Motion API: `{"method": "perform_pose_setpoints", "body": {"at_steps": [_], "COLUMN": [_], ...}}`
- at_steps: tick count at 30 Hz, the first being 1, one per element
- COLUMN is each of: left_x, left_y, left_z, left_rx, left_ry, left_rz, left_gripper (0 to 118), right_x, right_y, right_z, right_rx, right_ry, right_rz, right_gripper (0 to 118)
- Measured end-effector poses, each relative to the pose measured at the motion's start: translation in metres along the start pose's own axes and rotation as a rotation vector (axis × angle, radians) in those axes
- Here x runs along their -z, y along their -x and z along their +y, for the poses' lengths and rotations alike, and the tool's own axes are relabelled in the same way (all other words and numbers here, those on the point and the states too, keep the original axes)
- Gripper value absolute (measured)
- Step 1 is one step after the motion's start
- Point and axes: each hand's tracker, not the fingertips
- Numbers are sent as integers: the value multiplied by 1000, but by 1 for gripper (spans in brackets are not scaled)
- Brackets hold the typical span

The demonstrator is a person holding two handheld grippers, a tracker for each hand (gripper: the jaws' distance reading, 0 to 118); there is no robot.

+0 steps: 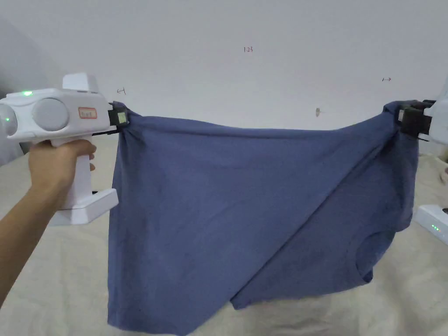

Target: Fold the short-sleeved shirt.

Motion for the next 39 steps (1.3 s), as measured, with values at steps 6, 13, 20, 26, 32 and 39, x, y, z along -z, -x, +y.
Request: {"method": "perform_pose_setpoints", "body": {"at_steps": [6,13,20,26,32,39], "left_x": [23,39,51,84,114,98], "left_y": [-10,-11,-22,-15,-2,17], "left_z": [64,113,102,32,-59,-167], "left_rx": [62,73,106,112,121,86], "left_ry": [-79,-145,-159,-35,119,253], "left_rz": [48,59,72,86,95,70], "left_gripper": [0,0,0,0,0,0], "right_x": [41,60,74,102,104,74], "right_y": [-6,-10,-8,-12,-9,-9], "right_z": [63,119,119,43,-56,-160], "right_rx": [-11,-21,-77,-89,-37,31], "right_ry": [-83,-171,-192,-55,97,226], "right_rz": [-1,0,7,20,16,42], "right_gripper": [3,3,3,3,3,3]}}
